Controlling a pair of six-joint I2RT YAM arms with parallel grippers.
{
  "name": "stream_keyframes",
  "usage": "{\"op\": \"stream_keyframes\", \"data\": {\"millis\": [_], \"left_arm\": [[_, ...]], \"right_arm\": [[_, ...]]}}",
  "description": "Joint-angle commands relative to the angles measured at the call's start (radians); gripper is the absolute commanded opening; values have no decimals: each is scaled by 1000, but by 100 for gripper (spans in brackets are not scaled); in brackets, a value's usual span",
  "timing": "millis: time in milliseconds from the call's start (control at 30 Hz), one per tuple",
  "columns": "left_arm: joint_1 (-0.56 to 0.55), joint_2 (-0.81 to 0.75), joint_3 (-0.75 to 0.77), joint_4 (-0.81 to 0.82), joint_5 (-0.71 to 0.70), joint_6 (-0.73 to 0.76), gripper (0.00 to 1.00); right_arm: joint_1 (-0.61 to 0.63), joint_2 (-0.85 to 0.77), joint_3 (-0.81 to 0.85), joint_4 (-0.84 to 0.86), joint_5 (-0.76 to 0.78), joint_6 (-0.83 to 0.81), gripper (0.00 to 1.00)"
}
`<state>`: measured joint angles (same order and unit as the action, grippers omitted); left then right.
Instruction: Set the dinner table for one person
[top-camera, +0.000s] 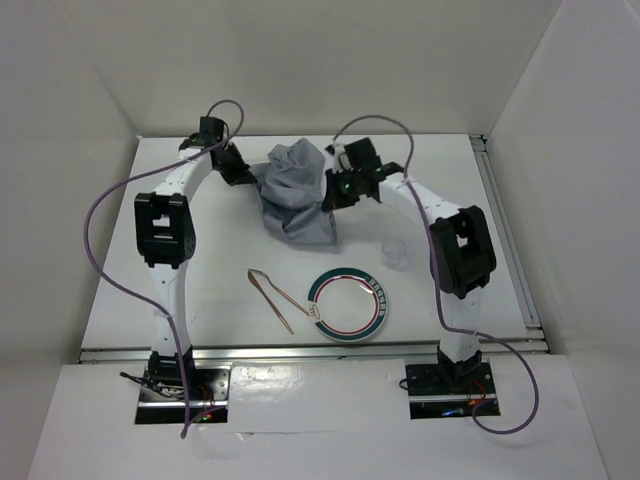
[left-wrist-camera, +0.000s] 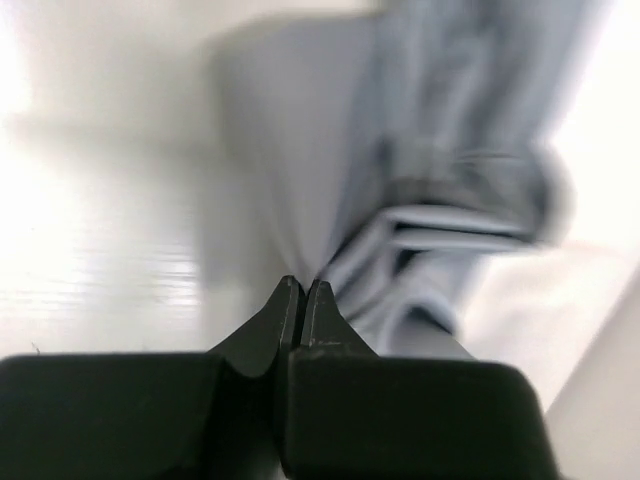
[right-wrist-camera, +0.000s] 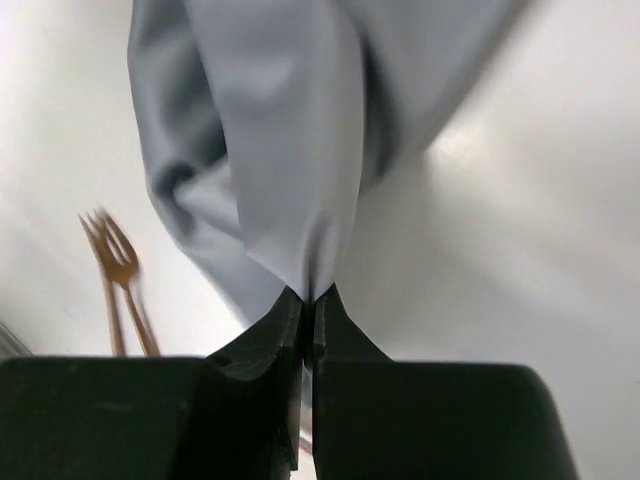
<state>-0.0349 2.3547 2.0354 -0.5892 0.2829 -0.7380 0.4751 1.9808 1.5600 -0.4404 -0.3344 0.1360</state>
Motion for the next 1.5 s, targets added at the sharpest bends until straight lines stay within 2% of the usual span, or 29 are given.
{"op": "stream_keyframes", "data": {"millis": [0, 33, 100, 167, 200, 267, 300, 433, 467, 500, 600, 633, 667, 767, 800, 833, 900, 1000, 1033, 1133, 1200, 1267, 1300, 1333, 1400, 1433, 1467], "left_arm": [[26, -170, 197, -18, -25, -11, 0], [36, -185, 222, -29, -15, -11, 0], [36, -225, 247, -29, -14, -20, 0], [36, -297, 224, -29, -4, -20, 0], [36, -322, 166, -9, -4, -20, 0], [36, -397, 73, 38, 7, -20, 0], [36, -419, -42, 57, 18, -29, 0], [36, -488, -335, 156, 41, -29, 0], [36, -497, -374, 157, 50, -29, 0], [26, -486, -420, 157, 50, -29, 7], [12, -460, -434, 69, 38, 18, 28], [-2, -460, -434, 36, 24, 29, 33], [-13, -469, -434, 23, 7, 29, 44], [-13, -492, -402, -38, -72, 52, 74], [-13, -492, -385, -64, -99, 66, 80], [-13, -492, -350, -86, -153, 66, 81], [-13, -492, -320, -125, -207, 75, 81], [-13, -501, -323, -179, -315, 51, 73], [-13, -517, -340, -191, -345, 36, 67], [-2, -602, -450, -172, -450, 14, 61], [45, -643, -564, -96, -400, 5, 59], [79, -652, -612, -78, -345, 5, 58], [96, -629, -624, -69, -291, -4, 58], [122, -611, -624, -90, -271, -4, 61], [132, -559, -624, -110, -226, -17, 65], [145, -546, -624, -121, -212, -17, 69], [154, -537, -638, -121, -197, -26, 70]], "right_arm": [[-124, -36, 207, 29, -173, 28, 0], [-172, -24, 304, 19, -199, 39, 0], [-214, -2, 377, 19, -265, 59, 0], [-260, 9, 414, 19, -328, 94, 0], [-274, 9, 414, 31, -347, 117, 0], [-309, 9, 326, 64, -393, 143, 0], [-328, 9, 248, 75, -416, 169, 0], [-360, 62, 108, 109, -437, 214, 1], [-360, 85, 107, 92, -437, 226, 16], [-369, 107, 107, 68, -424, 226, 56], [-369, 148, 146, 2, -349, 226, 83], [-369, 138, 158, 2, -329, 235, 87], [-369, 127, 158, 2, -307, 235, 90], [-369, 70, 132, 14, -235, 254, 92], [-369, 53, 123, 14, -217, 254, 92], [-359, 35, 112, 23, -178, 254, 92], [-334, -18, 75, 32, -141, 254, 92], [-273, -86, 19, 32, -48, 241, 93], [-254, -103, 0, 32, -10, 232, 97], [-187, -166, -80, 32, 173, 232, 100], [-167, -177, -109, 32, 257, 232, 99], [-167, -152, -97, 32, 268, 212, 83], [-158, -137, -57, 16, 278, 194, 67], [-158, -105, -35, -10, 287, 183, 57], [-142, -77, 0, -40, 307, 168, 54], [-130, -68, 14, -67, 307, 168, 56], [-130, -68, 14, -76, 307, 177, 64]]}}
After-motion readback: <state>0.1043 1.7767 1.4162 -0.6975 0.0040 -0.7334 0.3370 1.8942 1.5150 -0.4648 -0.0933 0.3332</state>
